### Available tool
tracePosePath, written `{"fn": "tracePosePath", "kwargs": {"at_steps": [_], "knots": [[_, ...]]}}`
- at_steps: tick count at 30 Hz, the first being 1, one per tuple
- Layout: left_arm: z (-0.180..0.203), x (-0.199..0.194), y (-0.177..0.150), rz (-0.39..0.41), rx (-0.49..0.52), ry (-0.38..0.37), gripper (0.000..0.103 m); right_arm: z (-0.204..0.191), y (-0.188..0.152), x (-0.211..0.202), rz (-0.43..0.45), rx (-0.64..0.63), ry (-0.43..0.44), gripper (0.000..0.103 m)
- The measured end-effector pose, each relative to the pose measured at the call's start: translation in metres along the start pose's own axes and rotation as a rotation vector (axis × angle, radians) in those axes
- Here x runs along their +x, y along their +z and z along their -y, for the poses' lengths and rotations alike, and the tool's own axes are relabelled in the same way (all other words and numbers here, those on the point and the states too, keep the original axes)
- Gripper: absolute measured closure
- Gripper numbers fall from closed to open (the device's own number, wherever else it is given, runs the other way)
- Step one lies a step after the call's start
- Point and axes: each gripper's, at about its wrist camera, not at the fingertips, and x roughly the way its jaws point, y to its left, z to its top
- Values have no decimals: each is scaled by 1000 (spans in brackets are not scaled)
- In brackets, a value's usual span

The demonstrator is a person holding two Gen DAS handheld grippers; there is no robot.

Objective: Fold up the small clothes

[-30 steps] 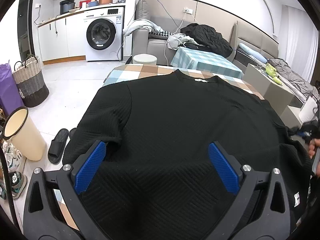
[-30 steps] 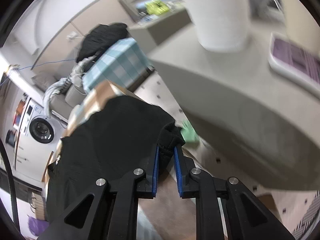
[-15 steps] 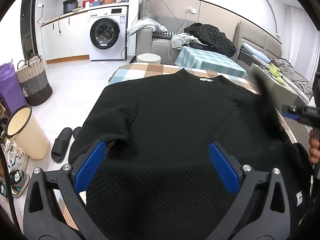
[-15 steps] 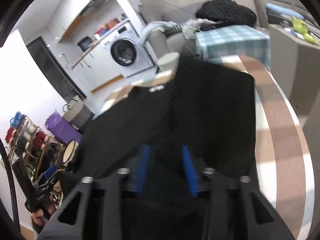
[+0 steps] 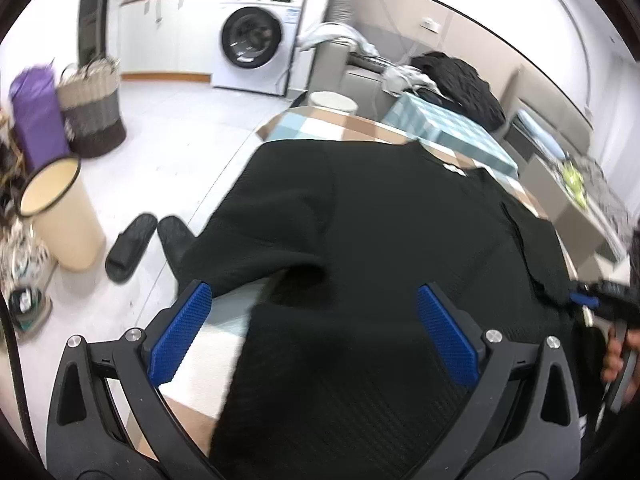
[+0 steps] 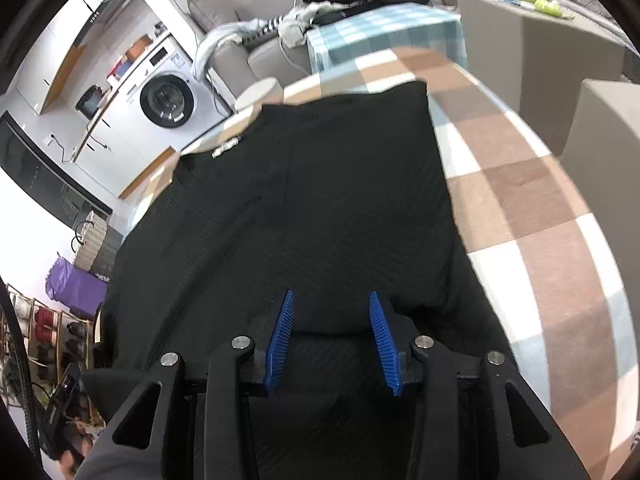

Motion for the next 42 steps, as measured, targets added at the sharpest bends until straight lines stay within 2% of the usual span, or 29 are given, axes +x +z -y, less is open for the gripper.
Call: {"fn": "tracePosePath", "kwargs": {"at_steps": [3,5,7,10,17,21,24,29,33,35,37,39,42], "knots": [[-28,2,4,-15,-89,10,2,-3,-4,-14,35,5,35,54],[-47,5,6,-29,-158,1,13,-2,-11,-24,50,11,53,53],[-67,7,7,-51,-231,4,30,1,-18,-29,50,20,63,53],[-93,12,4,-103,-336,-54,47,7,-25,-29,35,44,75,53],[-108,28,-3,-168,-417,-140,47,11,-27,-27,36,64,72,53],[-109,45,-3,-194,-460,-147,44,10,-27,-26,40,65,77,52],[-107,56,0,-186,-501,-154,44,10,-28,-26,39,66,78,51],[-107,56,8,-154,-505,-181,33,14,-29,-27,42,75,71,50],[-111,60,15,-146,-516,-170,32,13,-29,-26,46,77,69,50],[-114,64,18,-135,-525,-148,41,14,-29,-26,47,80,65,50],[-114,69,23,-129,-501,-113,83,15,-29,-27,52,83,63,50],[-111,72,29,-123,-477,-86,101,17,-29,-28,58,91,59,50],[-95,68,46,-58,-391,-40,101,21,-31,-29,64,104,59,50]]}}
